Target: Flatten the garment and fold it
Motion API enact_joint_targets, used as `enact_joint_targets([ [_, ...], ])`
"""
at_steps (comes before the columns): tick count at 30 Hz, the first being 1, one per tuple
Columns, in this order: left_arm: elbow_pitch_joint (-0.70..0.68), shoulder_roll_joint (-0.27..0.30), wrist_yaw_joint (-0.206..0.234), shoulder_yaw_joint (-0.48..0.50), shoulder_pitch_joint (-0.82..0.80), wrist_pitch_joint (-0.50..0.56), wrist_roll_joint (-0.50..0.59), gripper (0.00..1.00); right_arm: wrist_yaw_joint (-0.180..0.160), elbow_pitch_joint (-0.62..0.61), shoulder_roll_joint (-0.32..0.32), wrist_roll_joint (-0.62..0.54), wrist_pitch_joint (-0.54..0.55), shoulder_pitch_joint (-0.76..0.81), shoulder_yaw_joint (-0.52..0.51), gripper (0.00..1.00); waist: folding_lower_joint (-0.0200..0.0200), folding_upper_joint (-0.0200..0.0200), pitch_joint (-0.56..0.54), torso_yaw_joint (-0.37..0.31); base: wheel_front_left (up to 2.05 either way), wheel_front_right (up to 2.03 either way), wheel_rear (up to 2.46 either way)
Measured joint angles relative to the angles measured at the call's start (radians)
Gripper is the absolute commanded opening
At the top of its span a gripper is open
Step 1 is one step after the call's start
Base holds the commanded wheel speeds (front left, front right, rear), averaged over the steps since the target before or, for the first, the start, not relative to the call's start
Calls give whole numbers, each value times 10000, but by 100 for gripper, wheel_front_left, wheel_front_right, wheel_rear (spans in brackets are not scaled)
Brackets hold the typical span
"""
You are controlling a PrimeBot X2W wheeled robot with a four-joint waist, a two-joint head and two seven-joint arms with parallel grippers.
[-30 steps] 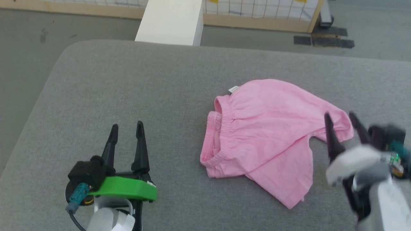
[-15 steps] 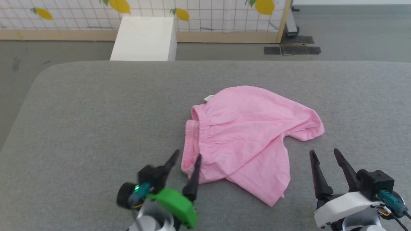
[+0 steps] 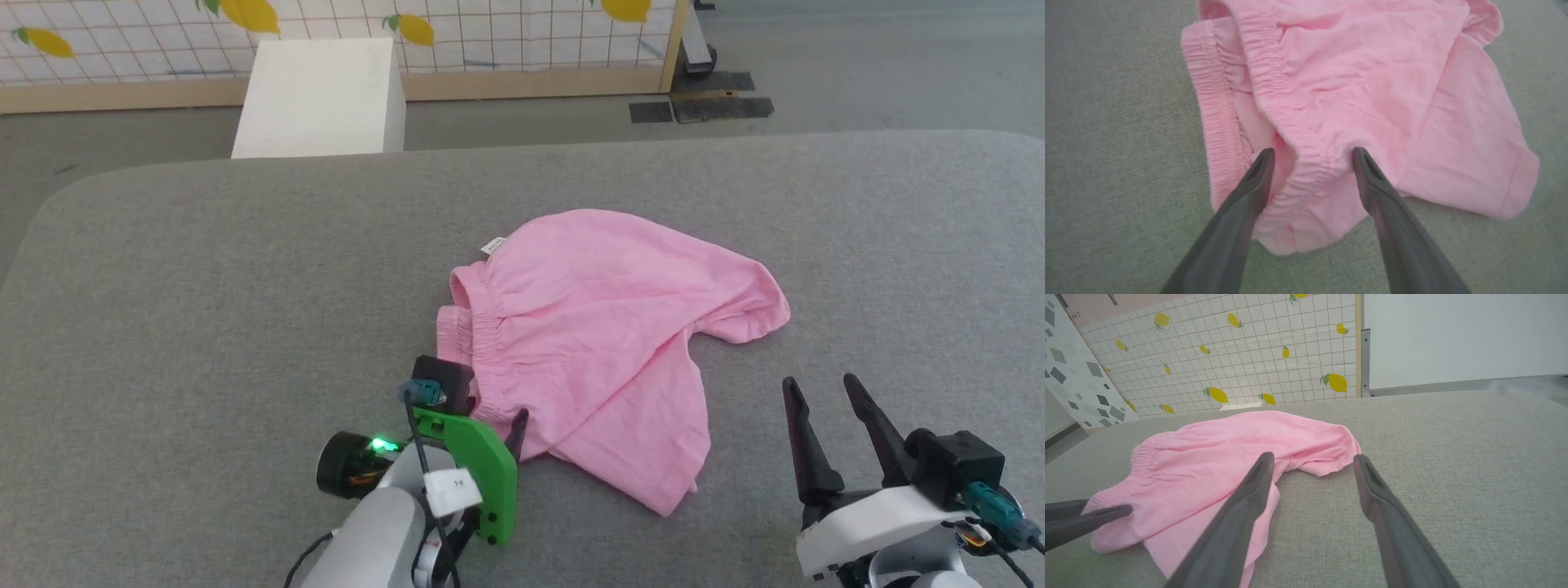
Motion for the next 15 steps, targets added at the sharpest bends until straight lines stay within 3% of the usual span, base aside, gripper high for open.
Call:
enact_joint_targets([
  [2, -46, 13, -127, -61, -78, 307, -84, 71, 0, 0, 0, 0, -2, -3, -10, 100, 0, 0, 63, -33, 0, 0, 0],
  [3, -104, 19, -198, -77, -109, 433, -232, 0, 0, 0, 0, 0, -2, -6, -13, 100, 0, 0, 94, -47, 0, 0, 0],
  [11, -483, 328, -389, 577, -1016, 761, -926, 0, 0, -127, 0, 84, -6, -211, 23, 100, 0, 0, 390, -144, 0, 0, 0],
  [15, -88, 1139, -23, 1651, -1850, 692, -1129, 0, 0, -169, 2, 163, -8, -390, 182, 100, 0, 0, 549, -292, 0, 0, 0],
])
